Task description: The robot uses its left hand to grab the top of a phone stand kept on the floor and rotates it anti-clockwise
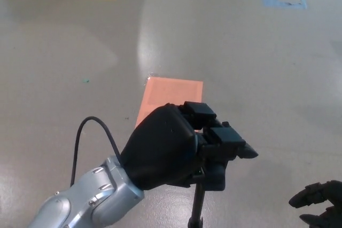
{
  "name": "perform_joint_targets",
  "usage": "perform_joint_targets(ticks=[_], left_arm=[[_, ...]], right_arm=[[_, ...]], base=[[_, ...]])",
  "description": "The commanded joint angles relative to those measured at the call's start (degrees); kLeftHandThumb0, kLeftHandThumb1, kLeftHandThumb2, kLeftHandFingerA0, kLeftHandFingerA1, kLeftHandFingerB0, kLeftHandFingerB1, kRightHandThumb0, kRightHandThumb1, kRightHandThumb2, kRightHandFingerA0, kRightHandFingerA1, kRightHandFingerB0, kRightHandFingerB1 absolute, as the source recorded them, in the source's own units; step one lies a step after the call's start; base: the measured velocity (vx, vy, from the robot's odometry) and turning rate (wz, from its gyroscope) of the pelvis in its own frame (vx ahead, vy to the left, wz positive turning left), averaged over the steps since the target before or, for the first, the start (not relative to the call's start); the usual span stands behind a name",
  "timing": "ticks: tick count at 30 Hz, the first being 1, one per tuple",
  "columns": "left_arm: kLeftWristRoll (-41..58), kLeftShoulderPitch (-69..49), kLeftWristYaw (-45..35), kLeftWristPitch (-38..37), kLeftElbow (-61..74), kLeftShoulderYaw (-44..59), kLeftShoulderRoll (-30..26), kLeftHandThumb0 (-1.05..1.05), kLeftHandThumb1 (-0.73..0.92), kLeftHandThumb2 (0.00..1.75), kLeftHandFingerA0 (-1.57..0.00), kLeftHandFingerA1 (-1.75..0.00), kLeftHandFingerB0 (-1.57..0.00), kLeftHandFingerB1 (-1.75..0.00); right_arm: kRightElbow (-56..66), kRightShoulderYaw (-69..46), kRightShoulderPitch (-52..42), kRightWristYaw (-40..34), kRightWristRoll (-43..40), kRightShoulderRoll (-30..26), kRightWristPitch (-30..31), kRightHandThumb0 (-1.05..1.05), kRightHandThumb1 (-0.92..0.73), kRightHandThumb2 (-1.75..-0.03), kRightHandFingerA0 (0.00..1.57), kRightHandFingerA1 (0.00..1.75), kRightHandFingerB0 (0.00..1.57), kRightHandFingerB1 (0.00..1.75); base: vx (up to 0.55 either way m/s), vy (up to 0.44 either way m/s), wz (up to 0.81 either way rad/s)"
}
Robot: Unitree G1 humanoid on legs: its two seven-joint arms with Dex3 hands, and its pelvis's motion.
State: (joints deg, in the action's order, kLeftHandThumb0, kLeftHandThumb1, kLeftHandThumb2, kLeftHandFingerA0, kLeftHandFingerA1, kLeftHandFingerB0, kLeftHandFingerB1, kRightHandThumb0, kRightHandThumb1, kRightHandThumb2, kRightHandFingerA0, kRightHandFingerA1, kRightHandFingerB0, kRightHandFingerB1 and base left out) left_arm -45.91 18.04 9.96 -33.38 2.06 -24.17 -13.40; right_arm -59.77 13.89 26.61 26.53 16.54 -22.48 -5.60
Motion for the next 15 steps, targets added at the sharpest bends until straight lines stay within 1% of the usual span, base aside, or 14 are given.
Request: perform_joint_targets(ticks=[1, 4, 5, 6, 7, 8, 10, 11, 12, 14, 15], left_arm=[[13.5, -2.6, -9.2, 4.4, 0.6, -0.3, 2.0, -0.19, 0.67, 0.60, -0.94, -0.75, -0.94, -0.58], [16.6, -3.5, -10.4, 4.8, 0.8, -0.4, 3.0, -0.18, 0.67, 0.60, -0.94, -0.72, -0.92, -0.59], [16.8, -3.6, -10.4, 4.7, 0.8, -0.3, 3.1, -0.17, 0.67, 0.60, -0.94, -0.73, -0.93, -0.59], [16.8, -3.6, -10.4, 4.7, 0.8, -0.3, 3.1, -0.17, 0.67, 0.60, -0.94, -0.73, -0.93, -0.59], [18.2, -4.0, -11.2, 5.2, 0.9, -0.2, 3.7, -0.18, 0.67, 0.60, -0.94, -0.74, -0.94, -0.59], [19.4, -4.5, -12.2, 6.4, 1.5, -0.2, 4.1, -0.19, 0.67, 0.60, -0.93, -0.79, -0.95, -0.58], [20.7, -5.0, -13.3, 7.8, 2.2, -0.2, 4.6, -0.19, 0.67, 0.60, -0.93, -0.79, -0.95, -0.58], [25.9, -6.0, -16.0, 10.7, 3.2, -0.3, 5.5, -0.15, 0.68, 0.60, -0.95, -0.91, -0.96, -0.57], [29.6, -6.6, -17.9, 13.3, 4.2, -0.3, 6.1, -0.17, 0.70, 0.60, -1.00, -0.84, -0.95, -0.55], [33.1, -7.2, -19.9, 16.2, 5.3, -0.1, 6.7, -0.17, 0.70, 0.60, -1.00, -0.84, -0.95, -0.55], [34.3, -7.3, -20.8, 17.6, 5.8, 0.1, 7.0, -0.19, 0.70, 0.61, -1.00, -0.75, -0.94, -0.54]], right_arm=[[-0.3, -0.2, 0.6, 0.3, 0.0, -0.8, 0.3, -0.52, -0.63, -0.88, 0.46, 0.53, 0.36, 0.48], [-0.2, 0.1, 0.6, 0.2, 0.3, -0.8, 0.3, -0.53, -0.63, -0.88, 0.46, 0.53, 0.35, 0.48], [-0.3, 0.1, 0.6, 0.2, 0.4, -0.8, 0.3, -0.48, -0.75, -0.63, 0.53, 0.41, 0.39, 0.35], [-0.3, 0.1, 0.6, 0.2, 0.4, -0.8, 0.3, -0.48, -0.75, -0.63, 0.53, 0.41, 0.39, 0.35], [-0.5, 0.0, 0.7, 0.2, 0.3, -0.7, 0.4, -0.53, -0.63, -0.88, 0.46, 0.53, 0.35, 0.48], [-0.6, 0.0, 0.7, 0.2, 0.2, -0.7, 0.3, -0.53, -0.63, -0.88, 0.46, 0.53, 0.36, 0.48], [-0.6, -0.1, 0.6, 0.2, 0.1, -0.7, 0.2, -0.53, -0.63, -0.88, 0.46, 0.53, 0.36, 0.48], [-0.5, 0.1, 0.6, 0.2, 0.3, -0.9, -0.2, -0.53, -0.63, -0.88, 0.45, 0.53, 0.36, 0.48], [-0.3, 0.2, 0.5, 0.2, 0.4, -0.9, -0.4, -0.48, -0.76, -0.63, 0.53, 0.41, 0.41, 0.36], [-0.1, 0.3, 0.4, 0.1, 0.5, -1.0, -0.5, -0.48, -0.76, -0.63, 0.53, 0.41, 0.41, 0.36], [0.0, 0.3, 0.4, 0.1, 0.5, -1.0, -0.4, -0.48, -0.76, -0.63, 0.53, 0.41, 0.41, 0.36]], base=[[0.00, 0.000, 0.00], [0.00, 0.000, 0.00], [0.00, 0.000, 0.00], [0.00, 0.000, 0.00], [0.00, 0.000, 0.00], [0.00, 0.000, 0.00], [0.00, 0.000, 0.00], [0.00, 0.000, 0.00], [0.00, 0.000, 0.00], [0.00, 0.000, 0.00], [0.00, 0.000, 0.00]])
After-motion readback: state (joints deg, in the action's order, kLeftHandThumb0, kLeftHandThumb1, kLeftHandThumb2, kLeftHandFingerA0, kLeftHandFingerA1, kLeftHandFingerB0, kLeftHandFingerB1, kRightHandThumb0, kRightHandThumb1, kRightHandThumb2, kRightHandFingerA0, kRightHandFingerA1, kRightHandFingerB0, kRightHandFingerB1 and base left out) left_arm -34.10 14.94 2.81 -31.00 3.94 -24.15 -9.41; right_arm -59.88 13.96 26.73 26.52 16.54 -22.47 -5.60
